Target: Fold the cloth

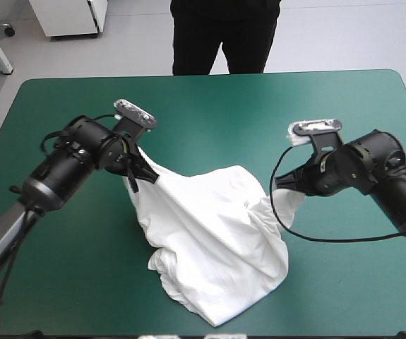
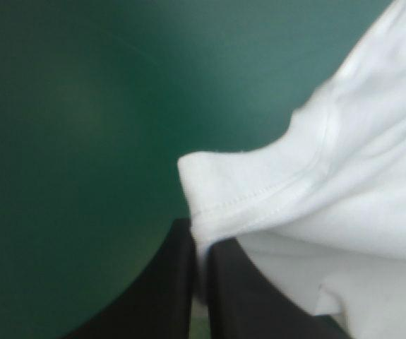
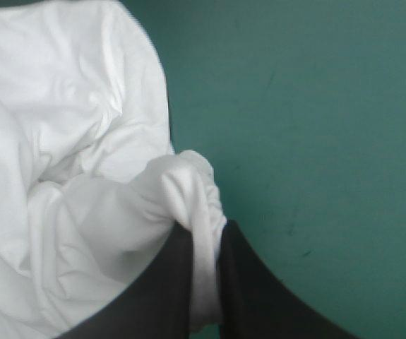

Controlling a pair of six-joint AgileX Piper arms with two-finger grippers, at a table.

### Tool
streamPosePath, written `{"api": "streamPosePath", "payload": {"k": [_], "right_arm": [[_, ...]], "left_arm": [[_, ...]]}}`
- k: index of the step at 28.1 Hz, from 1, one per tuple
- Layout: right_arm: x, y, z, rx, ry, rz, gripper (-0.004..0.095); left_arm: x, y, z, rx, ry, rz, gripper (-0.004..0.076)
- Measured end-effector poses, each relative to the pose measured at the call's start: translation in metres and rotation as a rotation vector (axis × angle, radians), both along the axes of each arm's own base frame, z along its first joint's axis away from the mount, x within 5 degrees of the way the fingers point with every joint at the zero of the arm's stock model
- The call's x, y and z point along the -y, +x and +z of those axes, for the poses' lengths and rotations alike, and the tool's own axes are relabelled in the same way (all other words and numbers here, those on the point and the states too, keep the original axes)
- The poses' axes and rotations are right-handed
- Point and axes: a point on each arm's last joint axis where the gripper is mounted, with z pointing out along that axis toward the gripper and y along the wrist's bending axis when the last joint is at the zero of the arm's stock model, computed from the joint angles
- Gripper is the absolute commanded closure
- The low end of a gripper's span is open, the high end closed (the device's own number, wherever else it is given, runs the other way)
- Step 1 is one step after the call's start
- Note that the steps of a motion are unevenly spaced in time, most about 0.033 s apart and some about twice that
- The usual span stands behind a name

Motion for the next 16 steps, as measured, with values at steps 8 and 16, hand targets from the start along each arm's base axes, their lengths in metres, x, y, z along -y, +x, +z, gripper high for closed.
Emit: {"api": "streamPosePath", "payload": {"k": [8, 16], "right_arm": [[0.015, -0.027, 0.126, 0.372, 0.115, 0.044, 0.0924], [0.04, -0.08, 0.216, 0.749, 0.17, 0.111, 0.0924]], "left_arm": [[-0.037, -0.046, 0.152, 0.468, -0.174, 0.049, 0.0733], [-0.069, -0.103, 0.24, 0.793, -0.385, 0.053, 0.0733]]}}
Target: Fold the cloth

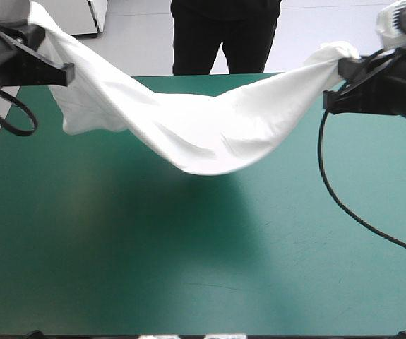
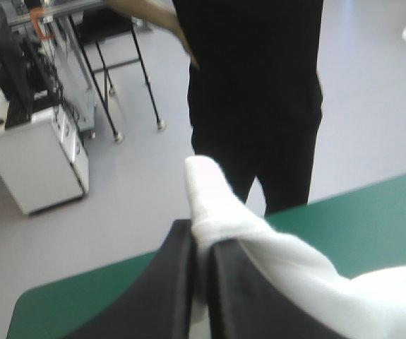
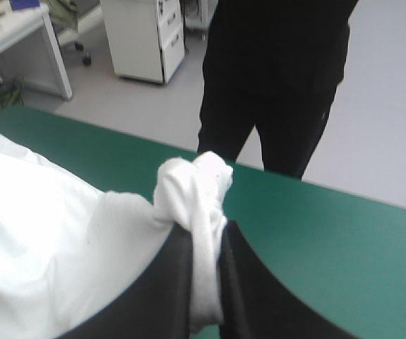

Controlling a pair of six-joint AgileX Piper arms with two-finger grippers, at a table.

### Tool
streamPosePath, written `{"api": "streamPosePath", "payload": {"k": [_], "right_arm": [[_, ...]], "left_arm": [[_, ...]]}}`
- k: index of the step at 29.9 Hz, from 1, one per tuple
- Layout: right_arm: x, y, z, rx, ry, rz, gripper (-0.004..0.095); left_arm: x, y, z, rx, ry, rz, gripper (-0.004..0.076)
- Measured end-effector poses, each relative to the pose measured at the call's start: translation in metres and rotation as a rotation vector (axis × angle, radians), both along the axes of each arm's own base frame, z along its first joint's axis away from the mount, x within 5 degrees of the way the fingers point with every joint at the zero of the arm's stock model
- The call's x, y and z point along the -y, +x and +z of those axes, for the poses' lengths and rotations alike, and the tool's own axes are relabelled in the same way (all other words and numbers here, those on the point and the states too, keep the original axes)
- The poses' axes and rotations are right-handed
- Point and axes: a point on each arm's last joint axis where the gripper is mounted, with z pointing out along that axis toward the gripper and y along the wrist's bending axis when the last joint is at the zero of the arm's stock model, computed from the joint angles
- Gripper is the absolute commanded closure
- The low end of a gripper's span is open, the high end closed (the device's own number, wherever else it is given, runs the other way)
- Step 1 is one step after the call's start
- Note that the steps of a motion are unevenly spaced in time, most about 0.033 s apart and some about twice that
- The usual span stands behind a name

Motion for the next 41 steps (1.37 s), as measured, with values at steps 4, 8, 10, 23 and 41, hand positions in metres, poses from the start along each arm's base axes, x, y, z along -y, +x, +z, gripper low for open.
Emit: {"api": "streamPosePath", "payload": {"k": [4, 8, 10, 23, 41], "right_arm": [[0.013, -0.027, 0.027, 0.136, 0.028, 0.004, 0.0924], [0.027, -0.055, 0.047, 0.259, 0.06, 0.004, 0.0924], [0.033, -0.068, 0.054, 0.305, 0.079, 0.003, 0.0924], [0.02, -0.07, 0.041, 0.189, 0.166, 0.132, 0.0925], [-0.026, 0.06, -0.175, -0.439, -0.03, -0.121, 0.0925]], "left_arm": [[-0.013, -0.032, 0.029, 0.145, -0.089, -0.059, 0.0733], [-0.026, -0.069, 0.055, 0.319, -0.176, -0.144, 0.0733], [-0.032, -0.086, 0.064, 0.39, -0.209, -0.182, 0.0733], [-0.036, -0.098, 0.047, 0.212, -0.153, -0.214, 0.0733], [0.037, 0.076, -0.189, -0.495, 0.304, 0.081, 0.0733]]}}
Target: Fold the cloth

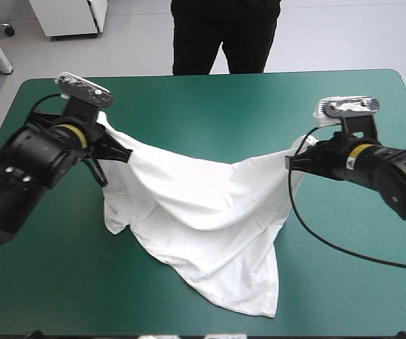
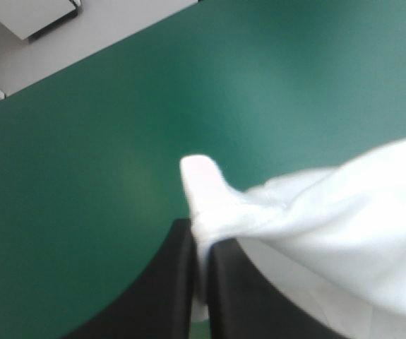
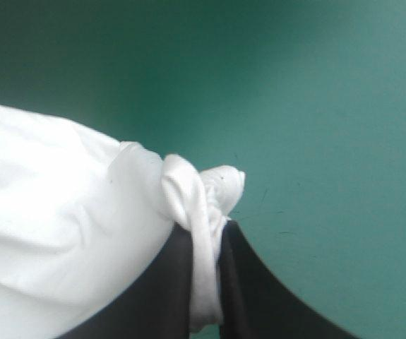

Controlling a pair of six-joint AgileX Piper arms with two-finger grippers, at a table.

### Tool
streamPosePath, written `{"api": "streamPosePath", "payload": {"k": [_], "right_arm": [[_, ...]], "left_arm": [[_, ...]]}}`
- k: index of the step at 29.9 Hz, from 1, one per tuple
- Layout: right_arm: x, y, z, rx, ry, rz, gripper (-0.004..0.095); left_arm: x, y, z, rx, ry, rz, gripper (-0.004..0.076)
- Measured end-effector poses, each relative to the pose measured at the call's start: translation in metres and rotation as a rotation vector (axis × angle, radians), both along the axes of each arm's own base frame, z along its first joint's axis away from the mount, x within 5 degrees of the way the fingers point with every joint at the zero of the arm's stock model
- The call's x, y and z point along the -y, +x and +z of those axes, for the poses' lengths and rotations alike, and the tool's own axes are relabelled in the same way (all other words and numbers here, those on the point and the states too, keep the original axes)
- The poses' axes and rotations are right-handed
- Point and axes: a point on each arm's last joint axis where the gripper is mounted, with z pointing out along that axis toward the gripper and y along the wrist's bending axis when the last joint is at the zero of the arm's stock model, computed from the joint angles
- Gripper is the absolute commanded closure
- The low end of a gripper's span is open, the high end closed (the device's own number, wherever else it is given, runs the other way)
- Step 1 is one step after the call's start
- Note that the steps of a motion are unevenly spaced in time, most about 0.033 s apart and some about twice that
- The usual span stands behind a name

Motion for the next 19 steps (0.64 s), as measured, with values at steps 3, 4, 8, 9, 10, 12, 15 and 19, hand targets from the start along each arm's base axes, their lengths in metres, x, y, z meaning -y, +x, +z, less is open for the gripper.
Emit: {"api": "streamPosePath", "payload": {"k": [3, 4, 8, 9, 10, 12, 15, 19], "right_arm": [[-0.012, 0.028, -0.023, -0.052, -0.05, -0.006, 0.0925], [-0.015, 0.037, -0.031, -0.065, -0.064, -0.01, 0.0925], [-0.025, 0.071, -0.061, -0.114, -0.096, -0.045, 0.0925], [-0.024, 0.078, -0.067, -0.128, -0.095, -0.06, 0.0925], [-0.022, 0.086, -0.075, -0.147, -0.091, -0.079, 0.0925], [-0.015, 0.1, -0.089, -0.189, -0.075, -0.119, 0.0925], [-0.002, 0.118, -0.109, -0.253, -0.054, -0.158, 0.0925], [0.012, 0.136, -0.131, -0.325, -0.041, -0.171, 0.0925]], "left_arm": [[0.012, 0.028, -0.031, -0.057, 0.032, 0.009, 0.0733], [0.016, 0.04, -0.041, -0.071, 0.036, 0.011, 0.0733], [0.021, 0.08, -0.081, -0.133, 0.014, 0.032, 0.0733], [0.019, 0.087, -0.09, -0.154, 0.0, 0.043, 0.0733], [0.017, 0.092, -0.096, -0.17, -0.012, 0.058, 0.0733], [0.011, 0.102, -0.11, -0.215, -0.039, 0.092, 0.0733], [0.004, 0.114, -0.125, -0.253, -0.071, 0.128, 0.0733], [-0.002, 0.126, -0.137, -0.252, -0.117, 0.148, 0.0733]]}}
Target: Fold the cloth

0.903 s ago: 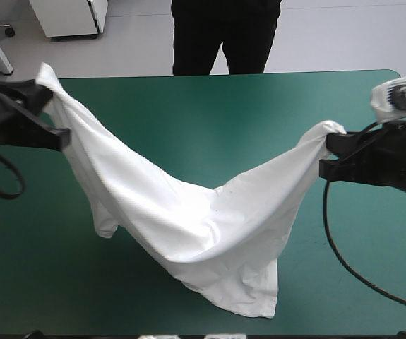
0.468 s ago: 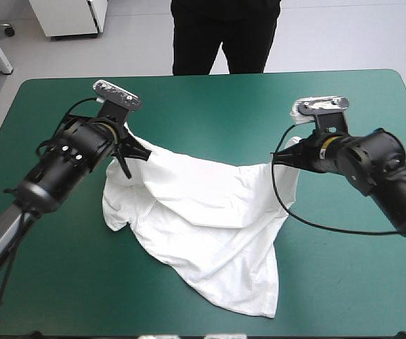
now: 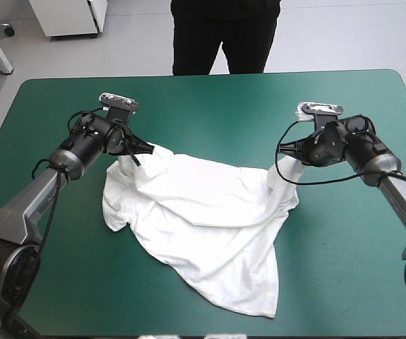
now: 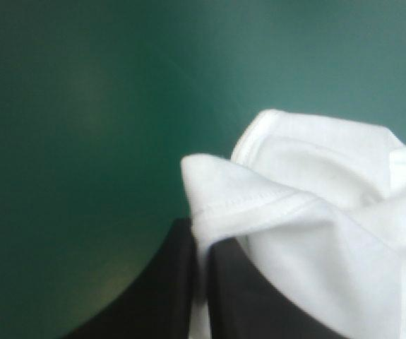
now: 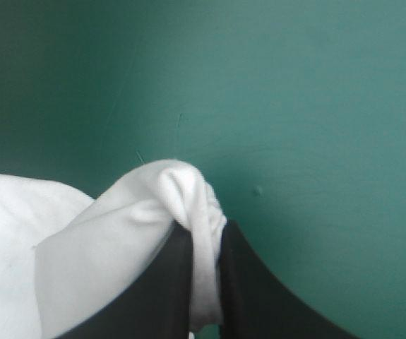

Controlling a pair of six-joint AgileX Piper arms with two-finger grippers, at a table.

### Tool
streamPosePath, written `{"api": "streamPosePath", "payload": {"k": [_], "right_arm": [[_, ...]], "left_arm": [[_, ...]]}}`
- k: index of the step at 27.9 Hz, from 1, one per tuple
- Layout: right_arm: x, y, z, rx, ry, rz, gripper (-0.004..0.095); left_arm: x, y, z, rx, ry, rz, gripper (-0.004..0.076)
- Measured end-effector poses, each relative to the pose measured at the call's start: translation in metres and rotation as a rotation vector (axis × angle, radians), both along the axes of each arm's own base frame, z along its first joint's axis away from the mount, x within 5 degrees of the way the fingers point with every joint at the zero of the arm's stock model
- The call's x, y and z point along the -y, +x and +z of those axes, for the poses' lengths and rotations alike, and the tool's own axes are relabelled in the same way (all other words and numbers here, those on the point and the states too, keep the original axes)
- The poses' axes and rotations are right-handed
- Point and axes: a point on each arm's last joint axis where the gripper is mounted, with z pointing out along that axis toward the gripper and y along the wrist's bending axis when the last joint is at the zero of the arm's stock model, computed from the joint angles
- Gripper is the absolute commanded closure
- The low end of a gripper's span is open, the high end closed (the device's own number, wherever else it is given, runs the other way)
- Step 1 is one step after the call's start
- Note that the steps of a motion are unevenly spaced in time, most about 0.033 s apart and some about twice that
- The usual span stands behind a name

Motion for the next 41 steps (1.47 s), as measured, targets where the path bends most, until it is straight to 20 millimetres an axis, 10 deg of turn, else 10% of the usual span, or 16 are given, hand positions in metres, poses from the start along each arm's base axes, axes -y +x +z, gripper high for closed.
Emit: {"api": "streamPosePath", "payload": {"k": [4, 13, 31, 41], "right_arm": [[0.008, 0.014, -0.013, -0.039, 0.011, -0.022, 0.0858], [0.005, 0.022, -0.002, -0.058, 0.003, 0.036, 0.0304], [0.012, -0.027, 0.102, -0.031, -0.003, 0.117, 0.0442], [0.013, -0.048, 0.125, 0.033, 0.028, 0.131, 0.0445]], "left_arm": [[-0.005, 0.01, -0.01, 0.006, -0.021, 0.027, 0.0687], [-0.008, 0.014, -0.018, -0.009, -0.013, 0.032, 0.0082], [-0.036, -0.062, 0.099, 0.042, 0.074, 0.014, 0.025], [-0.051, -0.055, 0.064, -0.23, -0.024, 0.086, 0.0248]]}}
